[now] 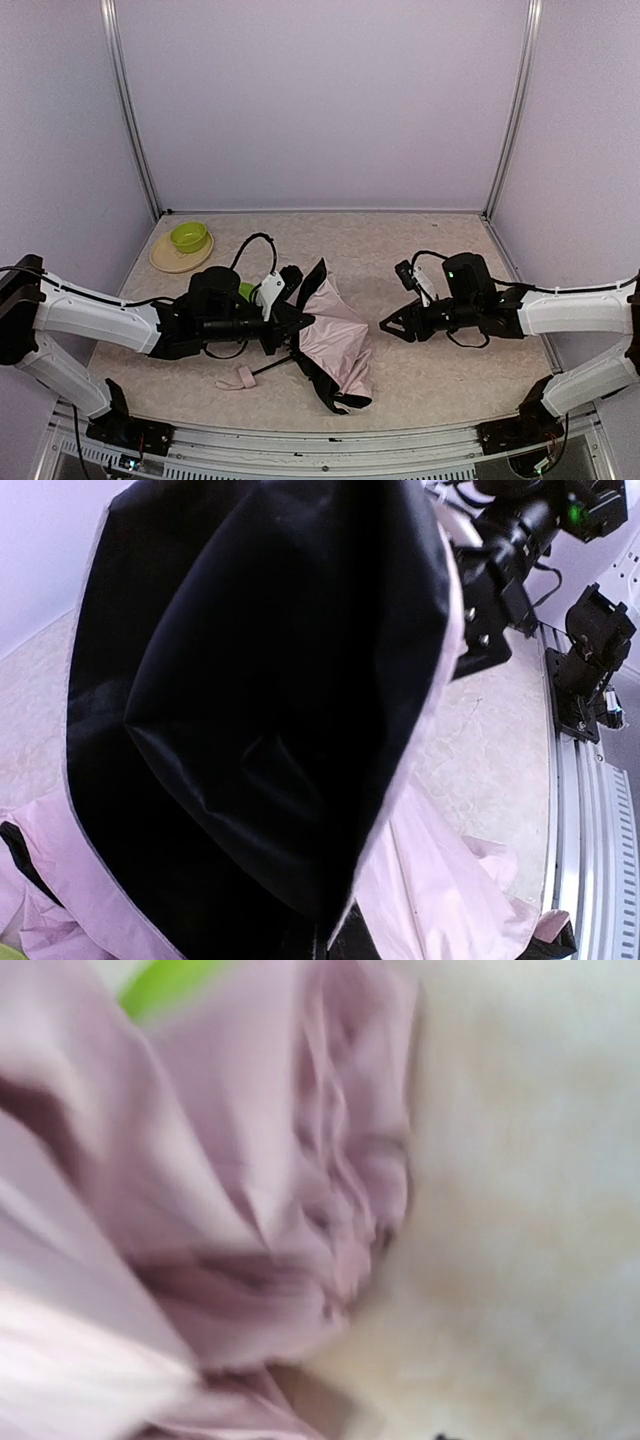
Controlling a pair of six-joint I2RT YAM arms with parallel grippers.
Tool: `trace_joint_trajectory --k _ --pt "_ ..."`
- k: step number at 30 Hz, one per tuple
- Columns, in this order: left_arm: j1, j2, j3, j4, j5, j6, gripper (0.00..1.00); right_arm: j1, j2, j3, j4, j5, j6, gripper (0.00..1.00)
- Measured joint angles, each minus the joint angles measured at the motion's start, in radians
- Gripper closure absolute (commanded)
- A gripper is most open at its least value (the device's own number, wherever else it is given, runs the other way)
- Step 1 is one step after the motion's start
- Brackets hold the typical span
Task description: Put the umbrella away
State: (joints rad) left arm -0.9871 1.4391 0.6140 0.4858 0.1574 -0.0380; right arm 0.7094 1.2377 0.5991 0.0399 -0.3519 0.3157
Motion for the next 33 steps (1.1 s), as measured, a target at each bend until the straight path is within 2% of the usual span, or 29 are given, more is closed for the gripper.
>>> trace_joint_trajectory --k 2,8,14,18,23,28,33 --pt "0.0 -0.009 0.0 0.002 0.0 0.02 1.0 -0.005 0.068 -0.039 0.063 -0.038 0.042 0.56" --pt "-0.019 -0.024 0.004 0.013 0.0 0.089 1.0 0.008 0.361 -0.007 0.235 -0.134 0.115 0.62" --pt "-0.048 -0.007 0.058 0.081 0.032 0.168 1.0 0.109 0.426 -0.031 0.405 -0.168 0.212 0.64" --pt "-0.021 0.048 0.122 0.177 0.129 0.177 1.0 0.228 0.354 -0.176 0.561 -0.124 0.335 0.66" --pt "-0.001 0.122 0.187 0.29 0.254 0.153 1.0 0.399 0.26 -0.244 0.579 -0.008 0.437 0.64" --pt "0.018 0.144 0.19 0.404 0.341 0.062 1.0 0.466 0.034 -0.245 0.431 0.111 0.478 0.61" --pt "0.047 0.138 0.148 0.452 0.344 0.001 1.0 0.466 -0.313 -0.283 0.241 0.262 0.465 0.53"
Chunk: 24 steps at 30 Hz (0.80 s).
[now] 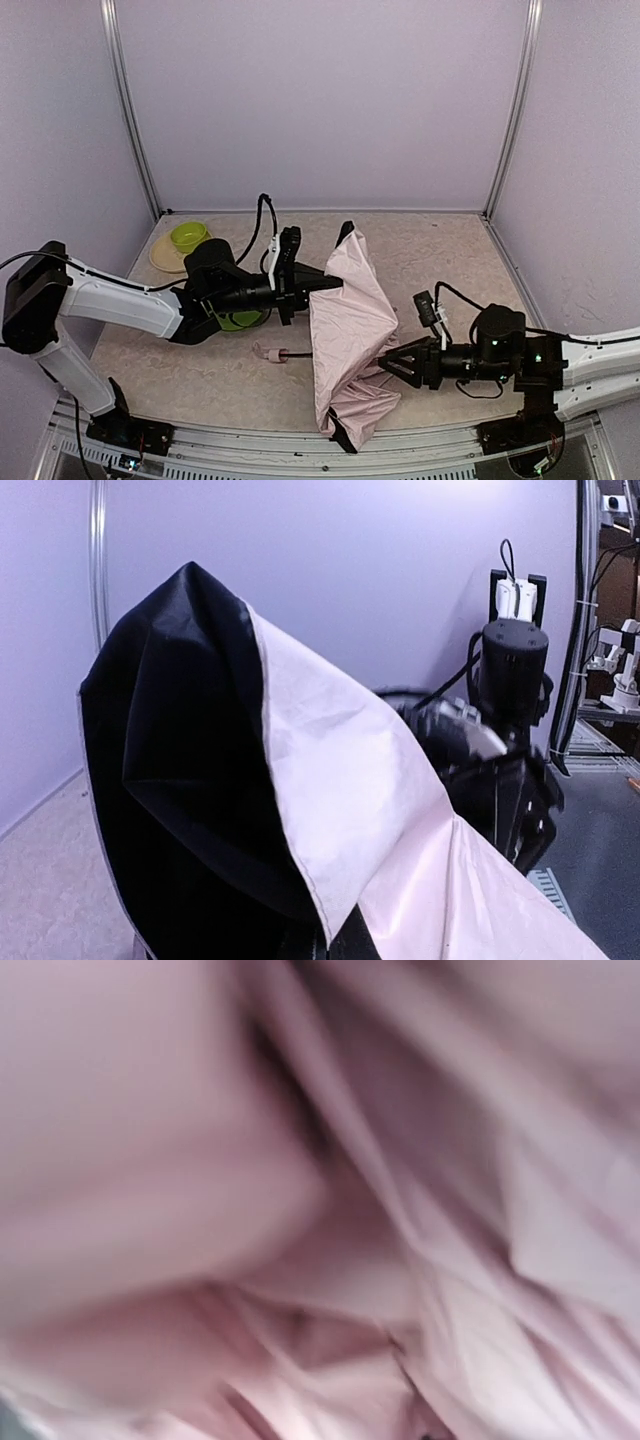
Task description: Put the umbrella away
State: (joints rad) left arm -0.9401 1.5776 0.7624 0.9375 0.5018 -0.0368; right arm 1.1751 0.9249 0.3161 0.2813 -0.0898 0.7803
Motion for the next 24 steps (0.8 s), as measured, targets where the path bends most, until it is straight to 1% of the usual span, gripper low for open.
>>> trace_joint_trajectory --k 1,5,7,9,12,13,16,20,23,24 --pt "0.009 0.0 -0.019 0.009 0.0 -0.016 1.0 0.0 -0.085 -0.004 -0.042 0.031 -0.018 0.5" --pt "0.023 -0.003 -0.066 0.019 0.011 -0.049 1.0 -0.003 -0.275 -0.002 -0.13 0.142 -0.089 0.45" --pt "0.023 -0.012 -0.079 0.019 0.023 -0.053 1.0 -0.022 -0.301 0.023 -0.186 0.188 -0.133 0.44" --pt "0.02 -0.025 -0.084 0.017 0.04 -0.051 1.0 -0.073 -0.272 0.075 -0.24 0.203 -0.172 0.44" --pt "0.009 -0.049 -0.085 0.003 0.06 -0.04 1.0 -0.223 -0.131 0.228 -0.3 0.14 -0.257 0.45" --pt "0.005 -0.058 -0.085 -0.003 0.063 -0.035 1.0 -0.261 -0.084 0.274 -0.3 0.117 -0.282 0.46" --pt "-0.018 -0.097 -0.098 -0.024 0.065 -0.022 1.0 -0.371 0.129 0.414 -0.28 0.016 -0.372 0.51" --pt "-0.043 -0.134 -0.103 -0.059 0.041 -0.009 1.0 -0.394 0.415 0.469 -0.2 -0.151 -0.464 0.59" --pt "-0.048 -0.148 -0.103 -0.077 0.014 -0.01 1.0 -0.394 0.626 0.471 -0.142 -0.299 -0.477 0.65" --pt "-0.048 -0.148 -0.103 -0.079 0.009 -0.012 1.0 -0.394 0.673 0.469 -0.127 -0.332 -0.477 0.66"
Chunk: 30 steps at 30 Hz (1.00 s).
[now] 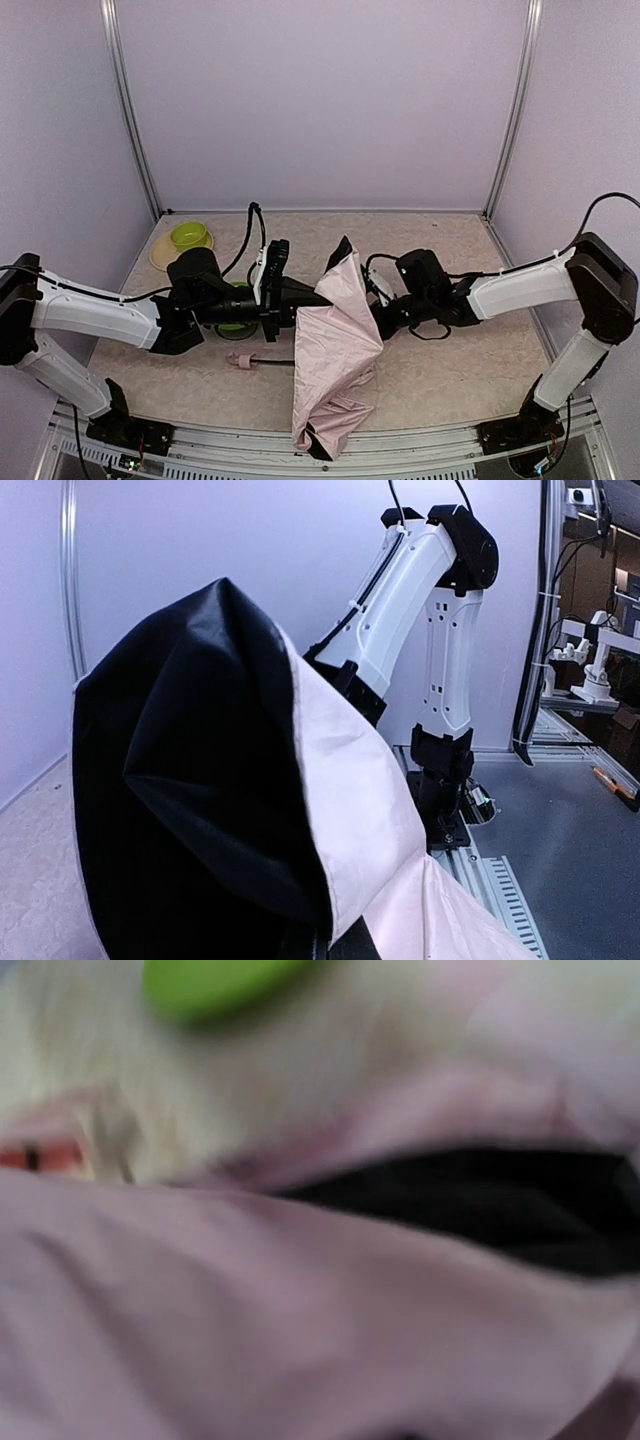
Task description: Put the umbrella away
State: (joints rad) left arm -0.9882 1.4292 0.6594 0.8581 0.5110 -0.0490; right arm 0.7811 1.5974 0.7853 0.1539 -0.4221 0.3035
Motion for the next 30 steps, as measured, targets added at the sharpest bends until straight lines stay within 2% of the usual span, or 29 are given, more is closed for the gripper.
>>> trace_joint_trajectory --k 3,6,14,18,24,28,30 --pt "0.006 0.001 0.009 -0.03 -0.026 -0.004 1.0 0.0 0.107 -0.038 0.074 -0.103 0.021 0.68" --pt "0.038 0.039 0.058 -0.05 -0.063 -0.018 1.0 0.002 0.126 -0.093 0.137 -0.166 0.052 0.68" --pt "0.171 0.351 0.156 -0.106 -0.252 -0.09 1.0 0.002 0.085 -0.226 0.233 -0.187 0.112 0.68" --pt "0.176 0.469 0.168 -0.18 -0.272 -0.131 1.0 -0.002 0.017 -0.248 0.215 -0.154 0.155 0.65" --pt "0.175 0.508 0.168 -0.189 -0.261 -0.165 1.0 -0.005 -0.211 -0.259 0.087 -0.016 0.188 0.66" --pt "0.175 0.509 0.168 -0.183 -0.256 -0.175 1.0 0.025 -0.367 -0.243 -0.024 0.106 0.165 0.56" --pt "0.175 0.509 0.168 -0.182 -0.257 -0.177 1.0 0.063 -0.415 -0.243 -0.014 0.105 0.151 0.41"
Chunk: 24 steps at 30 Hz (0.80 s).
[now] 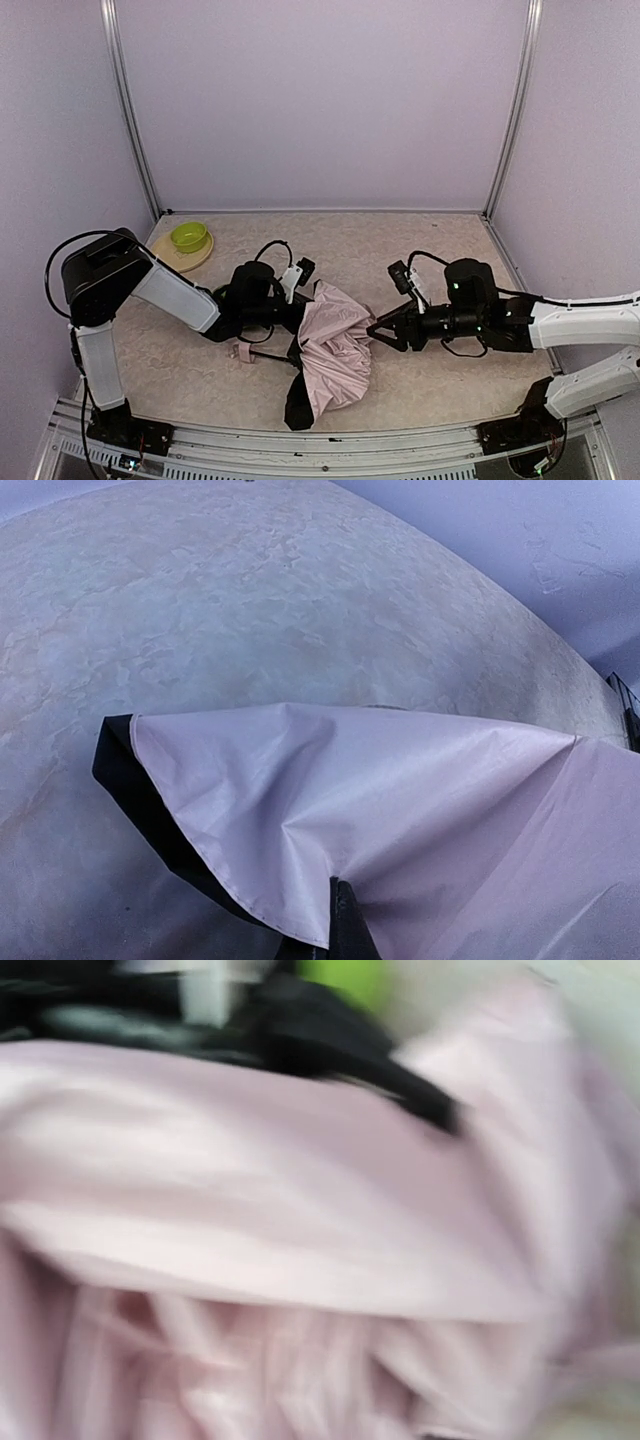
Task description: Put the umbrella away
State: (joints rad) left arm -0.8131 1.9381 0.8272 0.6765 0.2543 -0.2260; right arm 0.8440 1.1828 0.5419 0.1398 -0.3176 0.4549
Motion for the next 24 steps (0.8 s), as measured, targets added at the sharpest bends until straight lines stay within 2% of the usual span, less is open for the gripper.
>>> trace_joint_trajectory --k 4,7,8,9,11,13,14,15,17,18,20,24 --pt "0.0 0.002 0.0 0.003 0.0 -0.006 1.0 0.058 0.019 0.0 0.076 -0.042 -0.012 0.32" --pt "0.0 0.011 0.012 0.002 -0.001 -0.01 1.0 0.113 0.122 0.028 0.106 -0.068 -0.037 0.36" --pt "0.0 0.014 0.016 0.002 -0.002 -0.011 1.0 0.131 0.165 0.048 0.108 -0.074 -0.047 0.42" --pt "0.0 0.014 0.019 0.002 -0.003 -0.011 1.0 0.147 0.215 0.076 0.105 -0.078 -0.055 0.52" --pt "0.0 0.014 0.023 0.002 -0.008 -0.011 1.0 0.163 0.278 0.109 0.106 -0.079 -0.073 0.77" --pt "0.0 0.014 0.027 -0.001 -0.012 -0.011 0.99 0.164 0.33 0.129 0.114 -0.082 -0.082 0.93" --pt "0.001 0.014 0.029 -0.004 -0.014 -0.011 0.87 0.164 0.351 0.132 0.118 -0.084 -0.082 0.96" --pt "0.001 0.014 0.031 -0.01 -0.017 -0.011 0.63 0.163 0.367 0.132 0.123 -0.082 -0.077 0.99" --pt "0.005 0.012 0.039 -0.029 -0.027 -0.01 0.36 0.161 0.375 0.13 0.125 -0.079 -0.063 1.0" --pt "0.008 0.006 0.043 -0.04 -0.032 -0.009 0.29 0.161 0.371 0.129 0.129 -0.077 -0.049 1.0" --pt "0.023 -0.028 0.044 -0.07 -0.055 -0.009 0.24 0.161 0.355 0.129 0.131 -0.066 -0.016 1.0" --pt "0.058 -0.199 0.048 -0.142 -0.127 0.011 0.1 0.161 0.282 0.121 0.135 -0.032 0.067 1.0"
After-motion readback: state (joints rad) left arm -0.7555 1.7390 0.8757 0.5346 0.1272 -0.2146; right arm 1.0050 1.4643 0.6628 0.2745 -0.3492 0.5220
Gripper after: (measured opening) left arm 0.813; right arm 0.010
